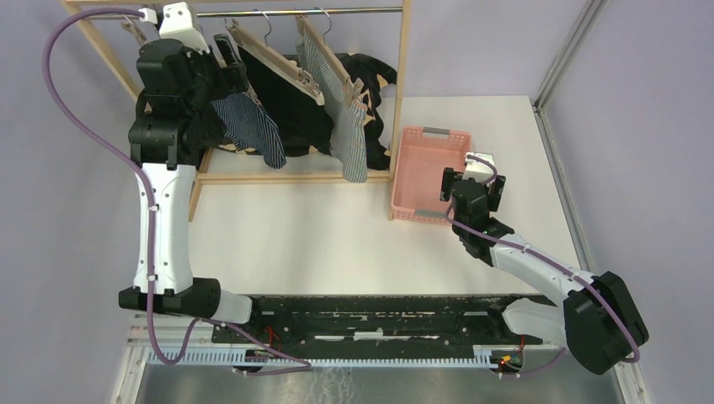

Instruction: Remove the underwear clipped to the hanger

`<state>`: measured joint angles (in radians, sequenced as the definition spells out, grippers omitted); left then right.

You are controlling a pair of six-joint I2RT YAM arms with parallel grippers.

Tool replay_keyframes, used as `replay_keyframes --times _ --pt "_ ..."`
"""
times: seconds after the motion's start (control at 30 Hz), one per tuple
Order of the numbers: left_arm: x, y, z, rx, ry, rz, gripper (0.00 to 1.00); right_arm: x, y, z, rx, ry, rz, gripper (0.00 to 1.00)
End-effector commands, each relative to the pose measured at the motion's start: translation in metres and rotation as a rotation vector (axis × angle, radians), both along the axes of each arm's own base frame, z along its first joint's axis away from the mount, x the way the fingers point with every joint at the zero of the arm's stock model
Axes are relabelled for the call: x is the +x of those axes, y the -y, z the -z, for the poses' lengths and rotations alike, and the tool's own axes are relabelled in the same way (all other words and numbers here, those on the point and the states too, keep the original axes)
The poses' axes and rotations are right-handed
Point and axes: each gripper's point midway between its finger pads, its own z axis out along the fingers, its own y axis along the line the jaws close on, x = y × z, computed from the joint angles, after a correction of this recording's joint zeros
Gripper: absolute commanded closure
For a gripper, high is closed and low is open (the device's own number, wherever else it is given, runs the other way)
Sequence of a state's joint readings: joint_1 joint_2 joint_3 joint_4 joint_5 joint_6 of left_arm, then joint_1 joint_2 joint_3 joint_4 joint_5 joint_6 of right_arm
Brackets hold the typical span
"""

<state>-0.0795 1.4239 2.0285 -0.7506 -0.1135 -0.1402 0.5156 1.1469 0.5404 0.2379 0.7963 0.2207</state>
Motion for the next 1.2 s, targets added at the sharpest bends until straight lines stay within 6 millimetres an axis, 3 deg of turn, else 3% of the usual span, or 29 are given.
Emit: replay_keyframes --times 0.0,0.53,0.8,1.17 --pt "0.002 -0.009 -0.023 -0.051 0.099 -0.056 0.17 0.007 -0.008 -0.025 0.045 0.062 -0.011 0.0" --pt "0.004 -0.036 -0.022 -0.066 0.138 -0.191 0.38 0.009 -0.01 -0.017 0.038 0.037 -0.011 0.0" --pt "-0.001 -0.053 -0.019 -0.055 0.145 -0.266 0.54 0.011 -0.011 -0.015 0.038 0.028 -0.012 0.0" --pt "0.005 -0.053 -0.017 -0.054 0.165 -0.263 0.72 0.01 -0.011 -0.015 0.041 0.033 -0.014 0.0"
